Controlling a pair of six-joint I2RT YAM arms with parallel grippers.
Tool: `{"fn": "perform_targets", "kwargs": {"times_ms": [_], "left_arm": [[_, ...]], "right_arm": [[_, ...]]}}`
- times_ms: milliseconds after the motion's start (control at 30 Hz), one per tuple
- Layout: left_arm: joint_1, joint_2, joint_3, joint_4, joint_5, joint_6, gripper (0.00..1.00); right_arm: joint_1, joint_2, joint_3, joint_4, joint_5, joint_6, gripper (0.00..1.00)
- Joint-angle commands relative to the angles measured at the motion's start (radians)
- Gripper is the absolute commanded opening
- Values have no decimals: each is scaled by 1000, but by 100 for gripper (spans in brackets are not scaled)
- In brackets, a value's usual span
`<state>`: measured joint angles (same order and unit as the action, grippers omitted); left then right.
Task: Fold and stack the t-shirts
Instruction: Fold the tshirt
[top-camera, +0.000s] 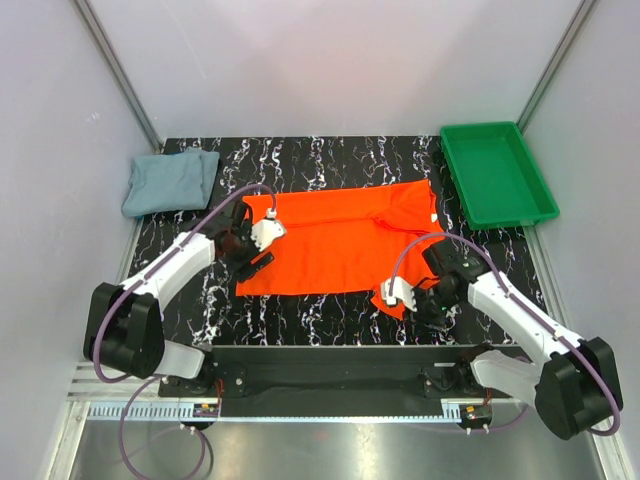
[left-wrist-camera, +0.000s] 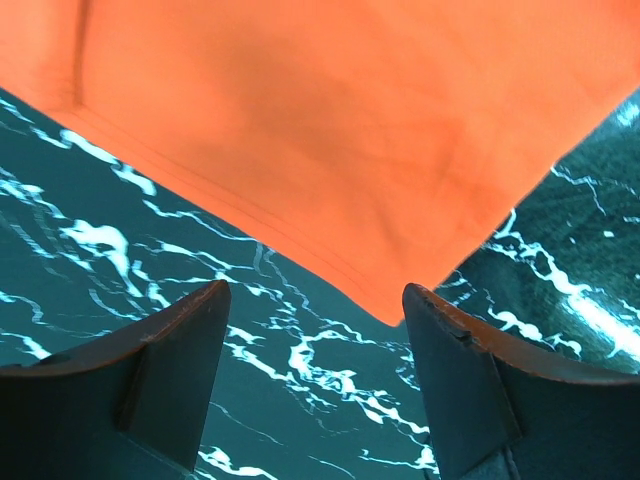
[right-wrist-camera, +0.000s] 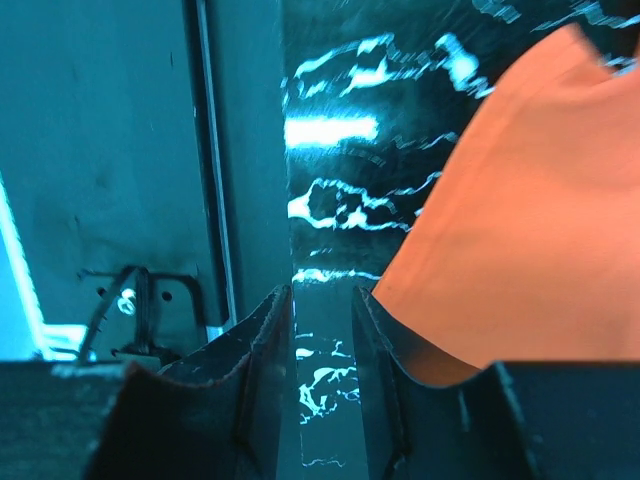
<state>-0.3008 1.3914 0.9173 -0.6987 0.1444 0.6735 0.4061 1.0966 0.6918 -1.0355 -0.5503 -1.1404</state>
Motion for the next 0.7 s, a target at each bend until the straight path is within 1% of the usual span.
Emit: {"fn": "perform_targets", "kwargs": {"times_ms": [0, 133, 333, 500, 667], "left_arm": [[-1, 8, 60, 47, -16, 6, 76], [-1, 21, 86, 42, -6, -12, 77], [-1, 23, 86, 45, -6, -22, 77], [-1, 20, 80, 45, -3, -28, 77], [-1, 32, 89, 44, 6, -48, 77]], "right_arm": [[20, -29, -46, 23, 73, -99, 38], [22, -30, -107, 67, 105, -127, 38], [23, -18, -110, 91, 101, -134, 38], [28, -69, -139, 138, 165, -134, 37], [30, -104, -158, 153, 171, -151, 36]]}}
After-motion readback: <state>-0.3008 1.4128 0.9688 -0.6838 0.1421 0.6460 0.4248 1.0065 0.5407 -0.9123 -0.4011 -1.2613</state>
